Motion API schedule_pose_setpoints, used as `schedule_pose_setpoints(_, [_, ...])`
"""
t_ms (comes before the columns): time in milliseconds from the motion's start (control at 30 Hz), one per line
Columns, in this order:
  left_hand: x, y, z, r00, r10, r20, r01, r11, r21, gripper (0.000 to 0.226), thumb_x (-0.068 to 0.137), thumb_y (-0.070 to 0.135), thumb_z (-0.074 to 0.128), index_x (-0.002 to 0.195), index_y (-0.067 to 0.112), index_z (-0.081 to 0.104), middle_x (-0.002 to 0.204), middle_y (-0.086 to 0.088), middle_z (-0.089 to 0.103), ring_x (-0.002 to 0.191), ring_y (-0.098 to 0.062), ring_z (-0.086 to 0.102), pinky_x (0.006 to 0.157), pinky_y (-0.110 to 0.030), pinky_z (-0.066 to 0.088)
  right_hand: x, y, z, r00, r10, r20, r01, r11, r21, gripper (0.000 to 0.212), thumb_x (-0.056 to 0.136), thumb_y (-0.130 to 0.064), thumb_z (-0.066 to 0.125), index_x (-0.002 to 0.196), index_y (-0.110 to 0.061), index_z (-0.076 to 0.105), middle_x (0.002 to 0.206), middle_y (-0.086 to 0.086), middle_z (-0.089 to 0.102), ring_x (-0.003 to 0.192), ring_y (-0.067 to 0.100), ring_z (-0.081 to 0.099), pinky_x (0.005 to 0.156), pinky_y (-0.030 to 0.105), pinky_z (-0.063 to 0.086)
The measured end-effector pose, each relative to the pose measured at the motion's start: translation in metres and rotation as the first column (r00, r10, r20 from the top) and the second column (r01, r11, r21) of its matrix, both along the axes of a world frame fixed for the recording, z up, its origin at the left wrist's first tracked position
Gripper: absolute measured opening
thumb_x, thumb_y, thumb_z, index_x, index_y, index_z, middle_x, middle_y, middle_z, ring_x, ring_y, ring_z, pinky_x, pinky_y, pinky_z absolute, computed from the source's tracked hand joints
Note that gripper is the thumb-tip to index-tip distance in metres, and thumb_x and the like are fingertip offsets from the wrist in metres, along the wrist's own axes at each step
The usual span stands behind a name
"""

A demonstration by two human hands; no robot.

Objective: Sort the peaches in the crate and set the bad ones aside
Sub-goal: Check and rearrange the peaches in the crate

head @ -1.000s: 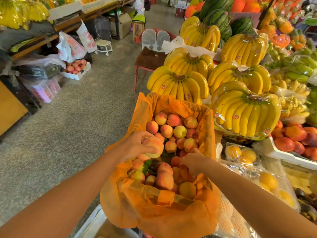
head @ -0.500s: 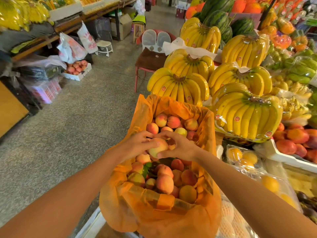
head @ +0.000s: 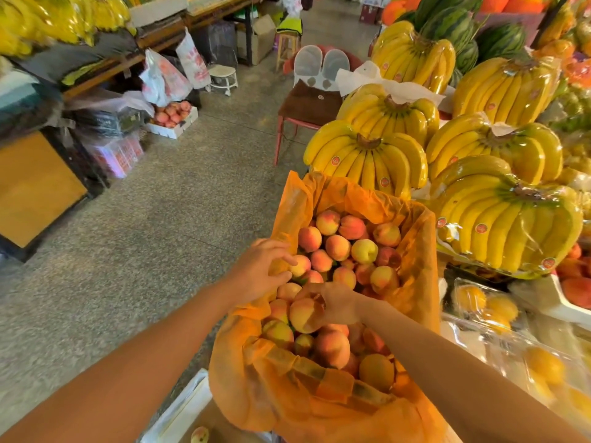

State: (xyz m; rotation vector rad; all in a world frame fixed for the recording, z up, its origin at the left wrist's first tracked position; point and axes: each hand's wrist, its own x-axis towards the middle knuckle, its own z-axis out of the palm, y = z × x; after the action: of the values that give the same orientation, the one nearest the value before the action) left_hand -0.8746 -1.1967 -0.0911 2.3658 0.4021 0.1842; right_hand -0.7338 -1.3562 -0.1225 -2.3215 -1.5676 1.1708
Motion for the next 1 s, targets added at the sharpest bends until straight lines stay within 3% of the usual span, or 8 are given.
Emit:
schedule_pose_setpoints(100, [0.005, 0.002, 0.001, 1.0, 0.02, 0.006, -0.02, 1.0, 0.0, 0.02, 0.085, 0.021, 0.069, 0.105, 0.022, 0.069, 0.129, 0.0, 0.055, 0.126, -0.017, 0.039, 0.101, -0.022, 0.023, 0.003, 0.001, 0.003, 0.998, 0.005, -0.06, -0.009, 0.998, -0.058, 0.065, 0.081, -0.032, 0.075, 0.137, -0.027, 0.042, 0.097, -0.004, 0.053, 0.092, 0.016, 0.05, 0.063, 0.02, 0.035])
schedule_pose_setpoints(233, [0.022, 0.004, 0.007, 0.999, 0.019, 0.038, -0.022, 0.997, 0.073, 0.017, 0.082, 0.021, 0.07, 0.099, 0.026, 0.07, 0.112, 0.003, 0.064, 0.116, -0.017, 0.046, 0.101, -0.034, 0.035, 0.013, -0.002, 0.009, 0.989, -0.038, -0.142, 0.034, 0.999, -0.029, 0.061, 0.084, -0.035, 0.071, 0.138, -0.025, 0.044, 0.122, 0.001, 0.056, 0.107, 0.019, 0.055, 0.087, 0.03, 0.047])
schedule_pose_setpoints(333, [0.043, 0.0, 0.012, 0.998, -0.007, 0.059, 0.0, 0.992, 0.123, 0.016, 0.083, 0.02, 0.068, 0.098, 0.025, 0.069, 0.105, 0.005, 0.065, 0.111, -0.014, 0.047, 0.094, -0.028, 0.036, 0.034, -0.011, 0.016, 0.976, -0.131, -0.173, 0.145, 0.987, 0.074, 0.048, 0.085, -0.035, 0.071, 0.128, -0.019, 0.056, 0.123, 0.0, 0.061, 0.11, 0.015, 0.057, 0.096, 0.031, 0.047])
schedule_pose_setpoints(467, [0.081, -0.009, 0.005, 0.999, -0.013, 0.046, 0.006, 0.99, 0.141, 0.017, 0.084, 0.021, 0.066, 0.1, 0.024, 0.067, 0.098, 0.003, 0.064, 0.104, -0.015, 0.05, 0.085, -0.028, 0.041, 0.081, -0.027, 0.021, 0.934, -0.35, -0.066, 0.354, 0.892, 0.281, 0.04, 0.083, -0.033, 0.074, 0.117, -0.015, 0.063, 0.111, 0.002, 0.065, 0.098, 0.016, 0.063, 0.09, 0.039, 0.05])
schedule_pose_setpoints(567, [0.116, -0.013, -0.01, 0.999, -0.02, -0.031, 0.025, 0.985, 0.173, 0.021, 0.084, 0.021, 0.064, 0.105, 0.023, 0.065, 0.102, -0.003, 0.063, 0.103, -0.021, 0.053, 0.086, -0.033, 0.042, 0.113, -0.03, 0.018, 0.894, -0.428, 0.131, 0.366, 0.868, 0.336, 0.049, 0.081, -0.033, 0.075, 0.123, -0.014, 0.057, 0.116, 0.005, 0.063, 0.102, 0.021, 0.061, 0.084, 0.037, 0.049])
schedule_pose_setpoints(667, [0.147, -0.012, -0.032, 0.991, -0.02, -0.134, 0.053, 0.967, 0.248, 0.03, 0.083, 0.02, 0.062, 0.113, 0.016, 0.06, 0.112, -0.009, 0.057, 0.11, -0.028, 0.051, 0.094, -0.038, 0.04, 0.131, -0.021, 0.004, 0.877, -0.378, 0.297, 0.299, 0.913, 0.278, 0.061, 0.08, -0.036, 0.073, 0.132, -0.018, 0.048, 0.119, 0.009, 0.059, 0.111, 0.03, 0.056, 0.083, 0.037, 0.046])
schedule_pose_setpoints(800, [0.172, -0.009, -0.059, 0.954, 0.033, -0.299, 0.081, 0.929, 0.36, 0.035, 0.083, 0.021, 0.064, 0.115, 0.013, 0.054, 0.116, -0.009, 0.049, 0.113, -0.029, 0.047, 0.097, -0.038, 0.039, 0.138, -0.005, -0.013, 0.869, -0.298, 0.395, 0.228, 0.95, 0.215, 0.068, 0.075, -0.04, 0.077, 0.134, -0.022, 0.047, 0.124, 0.007, 0.052, 0.116, 0.029, 0.051, 0.089, 0.038, 0.044])
schedule_pose_setpoints(1000, [0.184, -0.004, -0.074, 0.894, 0.145, -0.424, 0.034, 0.921, 0.387, 0.046, 0.085, 0.026, 0.067, 0.125, 0.014, 0.049, 0.126, -0.01, 0.046, 0.119, -0.031, 0.043, 0.101, -0.039, 0.039, 0.151, 0.0, -0.019, 0.899, -0.252, 0.359, 0.208, 0.966, 0.157, 0.068, 0.069, -0.04, 0.082, 0.128, -0.024, 0.054, 0.128, 0.005, 0.052, 0.119, 0.029, 0.047, 0.092, 0.036, 0.042])
